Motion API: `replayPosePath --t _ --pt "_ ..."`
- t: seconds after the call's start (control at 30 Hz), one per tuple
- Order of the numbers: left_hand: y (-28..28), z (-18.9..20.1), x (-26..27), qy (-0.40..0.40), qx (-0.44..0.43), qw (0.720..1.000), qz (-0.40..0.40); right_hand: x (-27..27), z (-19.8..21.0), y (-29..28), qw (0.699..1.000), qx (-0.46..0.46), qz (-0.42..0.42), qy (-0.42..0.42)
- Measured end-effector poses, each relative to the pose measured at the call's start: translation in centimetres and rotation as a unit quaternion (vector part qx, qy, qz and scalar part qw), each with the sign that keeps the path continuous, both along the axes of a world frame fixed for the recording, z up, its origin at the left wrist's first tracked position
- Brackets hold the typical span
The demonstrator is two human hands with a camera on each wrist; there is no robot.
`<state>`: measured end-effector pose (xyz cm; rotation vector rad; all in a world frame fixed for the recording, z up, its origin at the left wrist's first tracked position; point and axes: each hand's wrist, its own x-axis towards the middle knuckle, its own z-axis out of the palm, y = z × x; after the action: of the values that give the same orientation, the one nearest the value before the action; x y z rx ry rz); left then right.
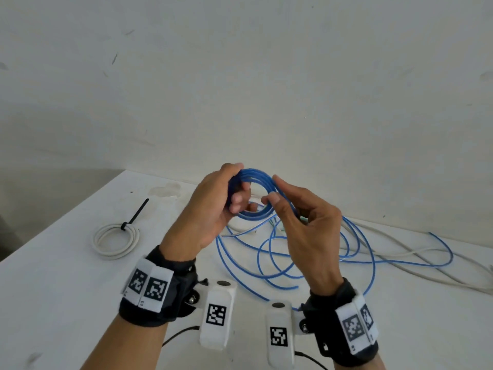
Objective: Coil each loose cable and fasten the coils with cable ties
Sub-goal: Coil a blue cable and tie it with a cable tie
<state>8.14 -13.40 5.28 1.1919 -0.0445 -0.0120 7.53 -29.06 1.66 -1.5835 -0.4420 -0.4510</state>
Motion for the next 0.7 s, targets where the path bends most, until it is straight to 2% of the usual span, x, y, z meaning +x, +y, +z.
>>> replayPosePath --t 0.13,0.23,0.3,0.37,0.43,0.53,0.6,0.7 --pt "0.7 -0.7 0.0 0.009 0.201 0.975 -0.093 0.7 0.3 -2.1 0.991 -0.126 0.04 -0.001" --pt "0.4 -1.2 -0.1 0.015 0.243 0.966 -0.089 1.1 0.0 -2.7 0.986 -0.16 0.047 -0.002" --pt "0.2 -1.3 0.2 0.013 0.221 0.972 -0.078 1.1 0.0 -2.8 0.987 -0.156 0.046 0.003" --pt "0.2 -1.3 0.4 0.017 0.162 0.984 -0.067 1.0 0.1 -2.7 0.991 -0.121 0.05 0.004" --pt "0.6 -1.0 0.6 0.018 0.064 0.995 -0.07 1.0 0.1 -2.6 0.997 -0.054 0.061 -0.001" --pt "1.3 -0.4 0.6 0.007 -0.08 0.993 -0.083 0.7 0.1 -1.7 0.995 0.045 0.092 0.007" --pt "1.3 -0.1 0.4 0.006 -0.126 0.989 -0.081 0.3 -0.1 -0.5 0.992 0.082 0.095 0.019" --pt "0.6 0.0 0.1 0.006 -0.151 0.986 -0.065 0.0 -0.6 1.1 0.992 0.111 0.06 0.015"
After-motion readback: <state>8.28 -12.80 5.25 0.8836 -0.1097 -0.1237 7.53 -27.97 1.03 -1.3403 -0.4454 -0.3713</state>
